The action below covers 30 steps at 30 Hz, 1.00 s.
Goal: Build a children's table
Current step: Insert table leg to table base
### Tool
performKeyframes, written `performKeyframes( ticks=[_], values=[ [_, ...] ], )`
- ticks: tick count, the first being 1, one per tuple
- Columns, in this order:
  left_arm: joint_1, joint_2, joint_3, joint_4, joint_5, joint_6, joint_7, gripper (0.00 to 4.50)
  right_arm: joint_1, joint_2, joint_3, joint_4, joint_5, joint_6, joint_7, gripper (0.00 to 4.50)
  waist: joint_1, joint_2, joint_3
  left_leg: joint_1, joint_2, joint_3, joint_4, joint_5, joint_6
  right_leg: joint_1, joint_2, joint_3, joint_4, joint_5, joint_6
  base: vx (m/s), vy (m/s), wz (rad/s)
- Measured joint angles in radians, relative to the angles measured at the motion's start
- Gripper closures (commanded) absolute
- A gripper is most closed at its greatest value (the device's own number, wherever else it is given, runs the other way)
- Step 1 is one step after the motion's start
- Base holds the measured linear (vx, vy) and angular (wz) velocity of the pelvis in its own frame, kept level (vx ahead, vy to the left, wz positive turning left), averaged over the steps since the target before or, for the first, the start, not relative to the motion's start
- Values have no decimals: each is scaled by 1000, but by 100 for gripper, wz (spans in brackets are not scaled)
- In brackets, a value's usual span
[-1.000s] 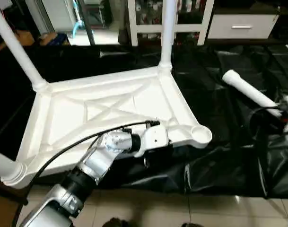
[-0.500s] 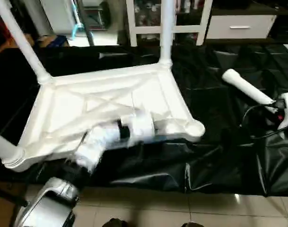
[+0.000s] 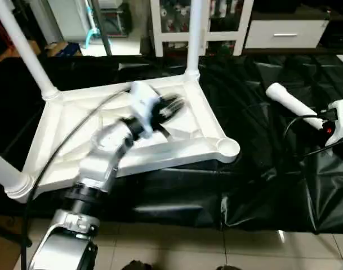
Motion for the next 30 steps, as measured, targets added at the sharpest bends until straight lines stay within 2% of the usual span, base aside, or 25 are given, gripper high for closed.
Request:
performKeyframes(
  ticks=[3, 6, 8, 10, 11, 12, 14, 15, 16, 17, 18, 19, 20, 21, 22, 23, 24, 25, 26, 27, 28, 29, 30],
  values=[
    [67, -41, 54, -72, -6, 70, 127, 324, 10, 4, -4, -28, 6, 22, -6, 5, -6, 2, 0, -1, 0, 0, -1, -1, 1, 1, 0, -1, -4, 0, 0, 0, 0, 0],
    [106, -44, 56, -96, 43, 91, 194, 324, 13, 43, -33, -88, 25, 40, -38, 5, -11, 2, 0, -2, 2, -2, -1, -1, 1, 0, 6, -5, -5, 0, 0, 0, 0, 0],
    [118, -54, 55, -114, 71, 95, 227, 324, 24, 73, -39, -141, 46, 49, -61, 5, -16, 3, 0, -1, 6, -12, -2, 0, -1, 5, 13, -10, -8, 2, -4, 0, 0, 0],
    [146, -68, 55, -171, 92, 107, 270, 324, 68, 116, -38, -240, 64, 78, -89, 5, -17, 6, 0, 1, 28, -28, -6, 5, -10, 13, 27, -36, -4, -7, -60, 9, -93, 9],
    [158, -74, 57, -196, 99, 113, 294, 324, 91, 137, -35, -290, 74, 90, -98, 5, -16, 7, -1, 2, 41, -33, -7, 9, -17, 14, 34, -49, 7, -15, -94, 13, -117, 11],
    [178, -85, 58, -235, 101, 133, 327, 324, 127, 165, -28, -377, 94, 111, -110, 5, -13, 6, -1, 4, 55, -35, -13, 16, -29, 11, 36, -61, 23, -26, -114, 16, -163, 11],
    [198, -93, 58, -261, 106, 155, 359, 324, 148, 181, -12, -450, 112, 130, -116, 5, -10, 2, -1, 8, 68, -33, -21, 22, -40, -3, 41, -71, 53, -41, -122, 0, -208, 8],
    [213, -102, 58, -274, 108, 165, 374, 324, 162, 186, -9, -481, 120, 142, -122, 5, -8, -3, -1, 13, 68, -23, -30, 20, -36, -7, 48, -76, 56, -46, -121, -13, -228, 6],
    [222, -112, 58, -281, 108, 169, 384, 324, 169, 191, -9, -497, 124, 153, -129, 5, -8, -13, 1, 7, 67, -20, 3, -13, 16, -9, 52, -78, 52, -42, -112, -11, -191, 1],
    [228, -129, 57, -286, 111, 175, 395, 324, 184, 192, -14, -522, 128, 167, -140, 5, -6, -16, 2, -7, 46, -20, 81, -58, 88, -7, 55, -79, 46, -37, -100, -11, -191, 1],
    [238, -145, 42, -292, 115, 180, 398, 324, 203, 194, -15, -538, 130, 180, -146, 5, -11, -20, 2, -1, -11, -20, 149, -91, 140, -2, 63, -82, 38, -33, -96, -22, -151, 1],
    [241, -151, 29, -296, 120, 179, 399, 324, 212, 197, -18, -545, 131, 186, -151, 5, -17, -8, -5, 9, -45, -27, 152, -133, 156, 0, 77, -92, 24, -24, -90, -49, -153, 5],
    [240, -153, 21, -303, 126, 178, 399, 324, 214, 202, -19, -547, 130, 190, -157, 5, -25, 9, -14, 12, -65, -40, 127, -167, 139, 2, 96, -110, 1, -11, -85, -49, -153, 5],
    [248, -152, 14, -305, 140, 178, 401, 324, 219, 211, -13, -548, 128, 201, -162, 5, -31, 22, -20, 13, -35, -74, 104, -138, 61, 5, 113, -139, -16, -13, -77, -62, -209, -8],
    [253, -150, 9, -305, 149, 178, 405, 324, 221, 215, -9, -560, 127, 215, -167, 5, -37, 23, -20, 12, -23, -84, 95, -124, 26, -19, 110, -128, 59, -64, -39, -49, -219, -7],
    [254, -146, 6, -305, 156, 178, 407, 324, 226, 216, -7, -570, 127, 224, -169, 5, -38, 19, -22, 12, -16, -85, 92, -116, 19, -40, 98, -93, 160, -97, -28, -49, -219, -7],
    [255, -146, 4, -305, 159, 178, 414, 324, 232, 216, -7, -585, 127, 238, -176, 5, -37, 12, -26, 10, -12, -89, 91, -109, 15, -41, 71, -41, 205, -113, -36, -60, -194, 5],
    [255, -146, 2, -310, 160, 177, 418, 324, 237, 215, -7, -599, 127, 244, -178, 5, -35, -1, -33, 3, -16, -85, 93, -106, 18, -26, 42, -4, 156, -109, -54, -68, -232, -3],
    [253, -147, 1, -317, 161, 175, 419, 324, 234, 211, -6, -609, 127, 249, -179, 5, -26, -12, -34, -10, -18, -79, 108, -107, 21, -20, 19, 4, 130, -114, 27, -68, -232, -3],
    [259, -155, -11, -317, 158, 177, 414, 324, 261, 209, -7, -619, 127, 259, -184, 5, -10, -15, -30, -29, -23, -90, 122, -105, 110, -23, 31, -3, 132, -111, 13, -72, -256, -8],
    [265, -173, -27, -322, 148, 178, 401, 324, 291, 204, -7, -628, 127, 267, -185, 5, -1, -17, -28, -20, -36, -88, 104, -100, 123, -21, 35, -3, 126, -110, 10, -88, -245, -13],
    [270, -183, -36, -335, 136, 177, 387, 324, 302, 206, -2, -630, 128, 278, -186, 5, 2, -13, -28, -12, -50, -91, 79, -93, 108, -20, 44, -3, 118, -103, 7, -88, -245, -13],
    [265, -190, -36, -350, 126, 177, 383, 324, 307, 217, 3, -637, 134, 292, -186, 5, 1, -8, -27, -2, -60, -95, 59, -80, 79, -19, 54, -3, 109, -98, 2, -85, -198, -18]
  ],
)
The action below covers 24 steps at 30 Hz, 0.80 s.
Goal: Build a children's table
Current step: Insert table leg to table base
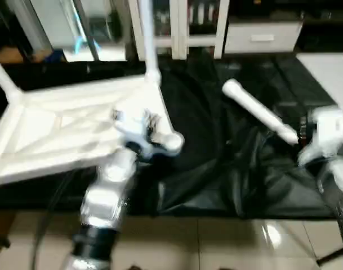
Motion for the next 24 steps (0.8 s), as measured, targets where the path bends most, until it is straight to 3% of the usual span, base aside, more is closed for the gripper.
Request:
performKeyframes(
  ticks=[2, 3, 5, 6, 7, 8, 9, 10, 11, 12, 13, 14, 15, 16, 17, 18, 19, 20, 21, 22, 23, 24],
  values=[
    [-2, -1, 6, -17, 0, -5, 3, 324, 0, 9, 9, -7, 5, 16, 0, 5, -8, 6, 1, 10, 2, -4, -13, 1, -24, 5, 16, -3, -10, -1, -1, -73, -141, -17],
    [-1, 1, 12, -17, 1, -12, 6, 324, -1, 9, 15, -17, 5, 20, 0, 5, -14, 10, 3, 26, 13, 4, -15, -17, -58, 8, 29, 4, -19, -1, -1, -57, -97, -21],
    [1, 6, 18, -17, 3, -16, 12, 324, -5, 10, 25, -21, 5, 27, 0, 5, -21, 19, 17, 70, 27, 13, -29, -38, -96, 28, 52, 16, -46, -1, -2, -82, -36, -39],
    [3, 16, 26, -17, 4, -20, 14, 324, -20, 16, 36, -20, 5, 31, 0, 5, -32, 23, 28, 106, 40, 14, -45, -49, -118, 50, 46, -7, -62, -6, -9, -53, 8, -64],
    [0, 23, 31, -18, 5, -21, 15, 324, -31, 20, 41, -22, 5, 32, 0, 5, -40, 25, 35, 129, 46, 20, -56, -49, -124, 71, 30, -24, -53, -28, -18, -58, 13, -76],
    [-5, 30, 34, -22, 6, -23, 15, 324, -33, 19, 41, -24, 5, 32, 0, 5, -40, 11, 45, 147, 43, 25, -62, -49, -125, 81, 8, -31, 0, -58, -16, -58, 13, -76],
    [-7, 27, 36, -25, 8, -25, 16, 324, -26, 13, 33, -25, 3, 34, -1, 5, -49, -5, 48, 158, 40, 32, -60, -48, -126, 108, -14, -23, 48, -79, -15, -17, -42, -40],
    [-4, 26, 35, -30, 9, -28, 16, 324, -33, 5, 31, -24, 1, 33, 0, 5, -49, -30, 42, 161, 39, 38, -50, -54, -134, 128, -22, -1, 46, -97, -6, 93, -101, -21],
    [2, 17, 34, -29, 10, -29, 17, 324, -45, -8, 30, -24, 0, 31, 3, 5, -47, -30, 42, 149, 34, 28, -25, -77, -116, 125, -5, 7, 39, -106, -12, 93, -101, -21],
    [6, 3, 18, -24, 11, -28, 16, 324, -43, -17, 22, -23, -1, 29, 6, 5, -51, -19, 37, 90, 11, 4, 81, -97, -63, 130, 1, 2, 26, -107, -14, 128, -65, -9],
    [7, -6, 3, -25, 10, -28, 15, 324, -34, -21, 18, -14, -3, 31, 9, 5, -50, -23, 37, 57, -22, -3, 143, -99, -53, 141, 8, 24, 15, -107, -16, 153, -49, 20],
    [6, -8, -2, -26, 11, -28, 15, 324, -34, -23, 16, -7, -5, 34, 9, 5, -51, -19, 35, 32, -54, -6, 154, -94, -40, 156, 18, 42, -5, -105, -19, 153, -49, 20],
    [2, -6, -2, -30, 11, -28, 15, 324, -34, -24, 14, -5, -5, 35, 11, 5, -47, -12, 30, 7, -80, -2, 120, -79, -13, 175, 33, 48, -34, -104, -22, 149, -45, 24],
    [2, -3, 1, -35, 12, -28, 15, 324, -36, -24, 17, -5, -5, 35, 12, 5, -38, 4, 24, -7, -81, 0, 77, -60, 14, 191, 51, 43, -58, -100, -28, 186, 1, 20],
    [2, 0, 4, -37, 12, -29, 16, 324, -38, -25, 20, -5, -5, 35, 14, 5, -33, 23, 16, -14, -71, -4, 23, -38, 35, 209, 70, 24, -80, -100, -30, 186, 1, 20],
    [2, 3, 10, -38, 12, -30, 17, 324, -45, -27, 23, -5, -5, 35, 17, 5, -30, 51, 7, -11, -52, -8, -34, -20, 48, 225, 94, -1, -97, -103, -31, 243, 43, 10],
    [10, 14, 19, -41, 12, -33, 19, 324, -63, -20, 36, -5, -6, 35, 22, 5, -36, 71, 6, 1, -37, -32, -22, 51, -9, 241, 95, -27, -89, -123, -22, 261, 67, -7],
    [18, 30, 34, -38, 13, -33, 22, 324, -73, -12, 56, -11, -2, 35, 28, 5, -51, 56, 4, 3, -54, -38, -8, 28, -6, 222, 74, -25, -32, -138, -13, 261, 67, -7],
    [24, 34, 53, -30, 14, -32, 25, 324, -71, -14, 62, -25, -2, 34, 32, 5, -74, 46, 3, 7, -72, -42, -3, 11, -1, 173, 53, -16, 50, -141, -5, 264, 45, -4],
    [25, 33, 54, -28, 16, -32, 26, 324, -68, -18, 62, -25, -3, 34, 33, 5, -87, 43, 3, 14, -81, -42, -4, 1, 3, 136, 44, -3, 76, -134, 18, 249, 24, 4],
    [24, 31, 53, -28, 18, -32, 26, 324, -65, -18, 62, -24, -4, 34, 33, 5, -101, 41, 4, 24, -86, -42, -5, -9, 4, 97, 38, 8, 81, -125, 47, 249, 24, 4],
    [22, 29, 49, -28, 21, -32, 25, 324, -63, -18, 62, -22, -4, 35, 33, 5, -120, 28, 6, 45, -99, -37, -12, -22, 4, 50, 19, 14, 76, -108, 77, 219, -3, -2]
  ],
)
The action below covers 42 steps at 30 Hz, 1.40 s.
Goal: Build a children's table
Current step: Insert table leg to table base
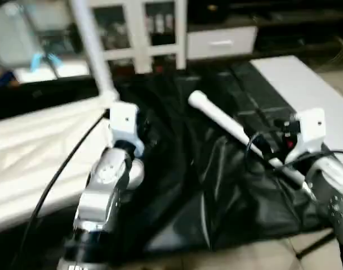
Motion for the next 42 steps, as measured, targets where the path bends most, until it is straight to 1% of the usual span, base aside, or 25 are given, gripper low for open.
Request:
performKeyframes(
  ticks=[1, 2, 3, 4, 5, 6, 7, 8, 9, 10, 11, 12, 14, 15, 17, 18, 19, 21, 24, 26, 29, 32, 34, 39, 42],
  values=[
    [-3, -1, -5, -1, 1, 0, -1, 324, 0, -1, -1, 2, -1, 0, 0, 5, -5, -16, 3, 20, -11, 9, -5, -9, -2, -25, -10, 16, -18, 13, 12, 205, -60, 1],
    [-6, -1, -8, -3, 0, 2, -5, 324, 1, -5, -3, 2, -1, 1, 1, 5, -10, -36, 4, 35, -22, 15, -6, -21, -11, -31, -21, 32, -71, 34, 4, 205, -60, 1],
    [-3, -2, -27, -7, -6, 12, -25, 324, 2, -25, -9, 13, 0, 2, 14, 5, -5, -63, 10, 49, -30, 26, -1, -40, -9, -22, -27, 45, -91, 131, -64, 195, -133, -1],
    [-4, -2, -52, -8, -19, 22, -54, 324, 0, -46, -23, 24, 3, 4, 27, 5, 5, -52, 7, 40, -25, 22, 44, -63, 51, -11, -16, 47, -98, 120, -68, 206, -136, -8],
    [-2, 12, -72, -13, -40, 26, -101, 324, -3, -67, -28, 37, 7, 22, 50, 5, 15, -51, 6, 20, -24, 15, 87, -67, 64, 0, -11, 47, -107, 120, -71, 206, -136, -8],
    [1, 44, -86, -31, -66, 28, -163, 322, -6, -96, -26, 42, 18, 43, 83, 2, 25, -51, 6, 1, -22, 6, 90, -49, 53, 11, -6, 45, -112, 120, -78, 199, -101, -10],
    [0, 71, -92, -52, -82, 30, -209, 322, -11, -125, -19, 46, 21, 53, 107, 2, 35, -49, 5, -13, -12, 6, 58, -10, 29, 12, 0, 38, -111, 116, -82, 51, -80, -11],
    [1, 93, -95, -74, -99, 35, -255, 322, -15, -151, -17, 53, 21, 63, 129, 2, 49, -39, 2, -29, -2, 6, 15, 38, 10, 11, 15, 30, -106, 114, -83, 51, -80, -11],
    [7, 123, -103, -101, -121, 38, -313, 322, -23, -177, -15, 72, 22, 76, 155, 2, 71, -15, -3, -46, 25, 3, -18, 65, -43, 9, 33, 11, -105, 111, -88, -87, -27, -18],
    [22, 151, -110, -122, -138, 43, -356, 322, -29, -193, -4, 84, 26, 94, 179, 2, 80, -14, -4, -58, 39, 3, -13, 68, -47, 9, 34, -1, -109, 111, -88, 0, 0, 0],
    [33, 162, -117, -128, -148, 46, -382, 322, -30, -198, 0, 87, 27, 103, 191, 2, 85, -12, -4, -61, 42, 0, -8, 66, -45, 9, 30, -12, -114, 111, -88, 0, 0, 0],
    [48, 181, -119, -134, -157, 60, -414, 322, -38, -201, 9, 94, 35, 115, 213, 2, 89, -12, -4, -63, 47, 6, -7, 61, -36, 8, 27, -13, -120, 113, -85, 0, 0, 0],
    [63, 226, -145, -169, -193, 94, -482, 322, -48, -233, 31, 119, 60, 146, 272, 2, 101, -12, -2, -64, 47, 15, -3, 58, -31, 12, 21, -14, -122, 109, -92, -17, 67, 7],
    [74, 253, -160, -204, -220, 120, -526, 322, -51, -268, 36, 139, 75, 167, 312, 2, 110, -12, -2, -62, 48, 25, -3, 58, -29, 13, 16, -15, -122, 108, -93, -39, 69, 8],
    [82, 287, -185, -250, -260, 164, -587, 322, -53, -326, 46, 180, 87, 194, 387, 2, 119, -15, 2, -54, 57, 53, -5, 60, -27, 21, 5, -16, -123, 108, -94, -48, 57, 11],
    [84, 294, -194, -268, -272, 179, -609, 322, -54, -342, 48, 196, 86, 201, 414, 2, 122, -19, 8, -43, 58, 69, -9, 59, -29, 28, -3, -16, -122, 108, -94, -53, 58, 12],
    [81, 307, -205, -276, -284, 195, -631, 322, -61, -362, 75, 215, 85, 203, 456, 2, 122, -22, 12, -39, 58, 75, -9, 58, -28, 31, -7, -15, -122, 108, -94, -58, 65, 7],
    [79, 334, -228, -284, -295, 221, -665, 322, -60, -401, 154, 265, 49, 203, 511, 2, 119, -24, 17, -27, 58, 79, -9, 57, -27, 41, -8, -14, -132, 107, -93, -66, 66, 6],
    [79, 346, -232, -284, -297, 234, -682, 322, -60, -402, 218, 308, -21, 160, 518, 2, 110, -27, 23, -26, 55, 80, -10, 57, -27, 42, -13, -13, -140, 103, -86, -60, 70, -7],
    [79, 348, -232, -286, -297, 239, -690, 322, -65, -402, 228, 322, -52, 140, 509, 2, 106, -30, 24, -25, 53, 81, -10, 57, -27, 41, -19, -15, -142, 103, -86, -37, 61, -15],
    [86, 371, -238, -312, -307, 276, -698, 322, -78, -408, 252, 348, -78, 121, 502, 2, 103, -42, 26, -27, 52, 82, -10, 57, -27, 41, -24, -17, -144, 104, -87, 0, 0, 0],
    [92, 390, -242, -325, -319, 300, -707, 322, -78, -419, 262, 360, -91, 110, 503, 2, 103, -44, 26, -26, 52, 83, -10, 57, -27, 40, -24, -17, -150, 105, -89, 0, 0, 0],
    [99, 399, -242, -339, -325, 308, -710, 322, -78, -436, 274, 386, -97, 97, 525, 2, 107, -46, 25, -22, 52, 85, -10, 55, -23, 41, -24, -16, -154, 105, -89, 0, 0, 0],
    [122, 396, -242, -344, -323, 307, -705, 322, -72, -433, 275, 476, -130, 72, 538, 2, 114, -57, 18, -23, 53, 92, -10, 51, -17, 41, -25, -12, -155, 111, -100, 0, 0, 0],
    [121, 393, -242, -343, -318, 305, -698, 322, -70, -412, 273, 546, -133, 36, 521, 2, 108, -52, 16, -25, 53, 98, -10, 48, -12, 42, -28, -11, -155, 121, -110, 0, 0, 0]
  ],
)
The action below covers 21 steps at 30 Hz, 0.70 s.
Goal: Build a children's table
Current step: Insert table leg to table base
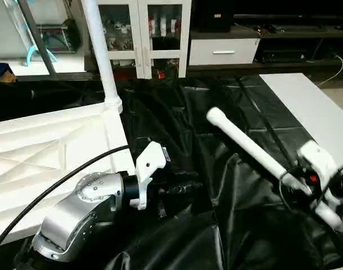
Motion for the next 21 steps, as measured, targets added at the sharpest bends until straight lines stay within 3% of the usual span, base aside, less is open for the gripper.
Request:
performKeyframes(
  ticks=[4, 21],
  values=[
    [-2, -2, -1, 0, 4, -5, 5, 322, -12, 1, -6, 46, 3, -18, 4, 2, -1, -1, -2, 1, 1, 2, 0, -1, 3, -1, -1, -2, 0, 3, 0, 0, 0, 0],
    [-5, -2, -2, 19, 18, -52, 9, 321, -16, -2, -61, 103, 19, -24, 64, 164, 2, -4, -4, 1, 2, 5, -4, -3, 6, -4, -1, -1, -2, 3, 0, 0, 0, 0]
  ],
)
